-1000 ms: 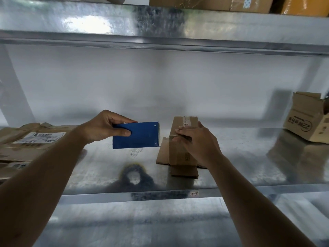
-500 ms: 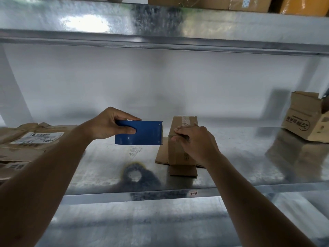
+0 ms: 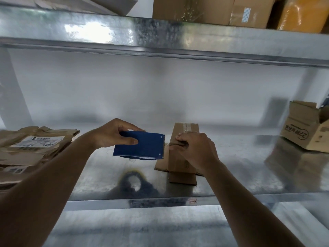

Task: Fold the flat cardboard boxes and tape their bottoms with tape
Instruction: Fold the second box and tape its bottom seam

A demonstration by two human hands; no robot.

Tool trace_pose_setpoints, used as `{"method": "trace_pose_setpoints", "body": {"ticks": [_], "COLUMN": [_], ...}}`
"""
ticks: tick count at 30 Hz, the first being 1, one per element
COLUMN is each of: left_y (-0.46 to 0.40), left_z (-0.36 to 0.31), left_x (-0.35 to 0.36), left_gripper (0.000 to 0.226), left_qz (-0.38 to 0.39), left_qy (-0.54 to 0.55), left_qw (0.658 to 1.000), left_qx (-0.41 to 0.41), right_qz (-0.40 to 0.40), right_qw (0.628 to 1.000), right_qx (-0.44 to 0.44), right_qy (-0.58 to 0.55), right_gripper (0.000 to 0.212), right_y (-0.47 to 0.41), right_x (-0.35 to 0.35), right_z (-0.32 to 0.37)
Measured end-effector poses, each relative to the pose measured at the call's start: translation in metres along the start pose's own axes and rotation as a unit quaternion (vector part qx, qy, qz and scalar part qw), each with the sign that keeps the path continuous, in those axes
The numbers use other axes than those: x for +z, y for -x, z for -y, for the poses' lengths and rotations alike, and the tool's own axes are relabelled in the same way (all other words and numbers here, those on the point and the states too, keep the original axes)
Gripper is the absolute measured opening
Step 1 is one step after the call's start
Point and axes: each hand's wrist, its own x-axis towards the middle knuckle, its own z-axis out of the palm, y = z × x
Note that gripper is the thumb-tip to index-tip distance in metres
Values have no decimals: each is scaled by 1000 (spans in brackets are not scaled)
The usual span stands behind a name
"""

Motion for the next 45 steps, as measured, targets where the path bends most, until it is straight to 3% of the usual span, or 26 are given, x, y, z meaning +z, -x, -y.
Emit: {"method": "trace_pose_setpoints", "body": {"ticks": [5,10,15,21,27,31,37,40,45], "left_y": [9,12,26,16,-6,-16,-21,-20,-21], "left_z": [9,16,25,10,-4,-10,-9,-9,-10], "left_x": [3,6,-5,-4,6,18,34,37,45], "left_gripper": [62,54,56,51,51,49,50,54,50], "left_qz": [-23,-88,-119,-128,-126,-126,-180,-202,-238], "left_qy": [47,29,34,-39,-99,-127,-156,-175,-228], "left_qw": [998,995,990,989,986,982,969,962,944], "left_qx": [30,47,69,55,45,54,60,48,14], "right_qz": [-1,-27,-24,-34,-37,-17,-40,-66,-65], "right_qw": [1000,998,998,997,996,996,988,990,989], "right_qx": [10,34,39,25,46,83,135,120,129], "right_qy": [-14,-53,-49,-63,-62,-13,69,46,25], "right_gripper": [62,48,49,49,82,56,48,35,33], "right_y": [0,1,-2,2,7,2,-1,2,4], "right_x": [2,5,5,7,1,5,19,19,21], "right_z": [1,2,4,5,15,23,34,44,50]}}
